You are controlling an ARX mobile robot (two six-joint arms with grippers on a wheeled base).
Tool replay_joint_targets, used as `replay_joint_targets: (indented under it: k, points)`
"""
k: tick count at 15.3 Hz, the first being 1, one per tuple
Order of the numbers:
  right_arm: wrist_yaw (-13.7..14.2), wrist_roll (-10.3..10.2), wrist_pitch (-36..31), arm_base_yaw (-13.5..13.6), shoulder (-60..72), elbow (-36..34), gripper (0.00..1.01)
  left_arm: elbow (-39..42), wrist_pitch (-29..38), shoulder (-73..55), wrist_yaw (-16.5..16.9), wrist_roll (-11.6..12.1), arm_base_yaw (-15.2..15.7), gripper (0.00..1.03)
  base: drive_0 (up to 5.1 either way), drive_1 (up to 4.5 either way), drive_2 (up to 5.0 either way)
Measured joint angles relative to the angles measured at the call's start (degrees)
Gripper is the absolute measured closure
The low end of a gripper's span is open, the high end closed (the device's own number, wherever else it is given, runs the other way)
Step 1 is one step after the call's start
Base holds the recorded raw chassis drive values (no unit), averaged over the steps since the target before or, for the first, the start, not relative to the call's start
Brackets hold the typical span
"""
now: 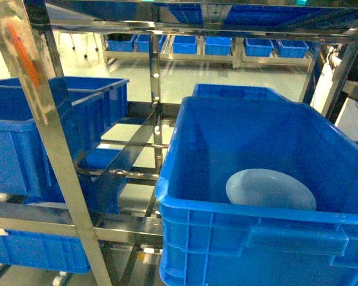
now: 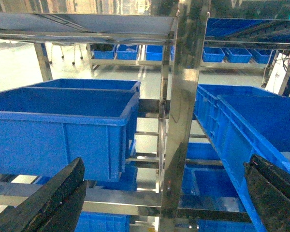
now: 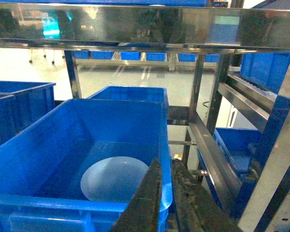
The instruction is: Place blue tray on left shelf second layer neatly
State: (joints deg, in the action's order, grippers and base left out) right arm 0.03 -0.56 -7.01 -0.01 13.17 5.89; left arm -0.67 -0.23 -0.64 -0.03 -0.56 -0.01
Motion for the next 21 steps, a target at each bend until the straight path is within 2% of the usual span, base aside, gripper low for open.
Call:
replay_joint_targets:
  k: [1, 2, 3, 4, 14, 16, 18, 20, 21]
  points:
    - [0.0, 0.1, 0.1, 0.0, -1.1, -0.7, 1.0, 0.0, 0.0, 0.0, 0.0, 0.0, 0.0, 0.05, 0.0, 0.0, 0.0]
    - [0.0, 0.2, 0.4, 0.0, -1.8, -1.2, 0.99, 0.0, 0.0, 0.0, 0.0, 0.0, 0.0, 0.05, 0.0, 0.0, 0.0]
    - [0.0, 0.2, 5.5, 0.0, -5.3, -1.4, 0.99, 0.0, 0.0, 0.0, 0.0, 0.0, 0.0, 0.05, 0.0, 0.0, 0.0]
    - [0.0, 0.2, 7.9, 0.0, -9.9, -2.7, 0.99, 0.0, 0.0, 0.0, -0.1, 0.0, 0.0, 0.05, 0.0, 0.0, 0.0]
    - [0.0, 0.2, 7.3, 0.0, -12.8, -5.1, 0.99, 0.0, 0.0, 0.0, 0.0, 0.0, 0.0, 0.05, 0.0, 0.0, 0.0]
    - [0.0, 0.2, 7.3, 0.0, -12.8, -5.1, 0.74, 0.0, 0.0, 0.0, 0.0, 0.0, 0.0, 0.05, 0.0, 0.0, 0.0]
    - [0.0, 0.2, 7.3, 0.0, -12.8, -5.1, 0.54, 0.0, 0.0, 0.0, 0.0, 0.0, 0.0, 0.05, 0.0, 0.0, 0.0]
    - [0.0, 0.2, 7.3, 0.0, -12.8, -5.1, 0.28, 0.0, 0.0, 0.0, 0.0, 0.0, 0.0, 0.05, 0.0, 0.0, 0.0]
    - [0.0, 0.2, 7.3, 0.0, -12.8, -5.1, 0.21, 0.0, 0.0, 0.0, 0.0, 0.0, 0.0, 0.05, 0.0, 0.0, 0.0]
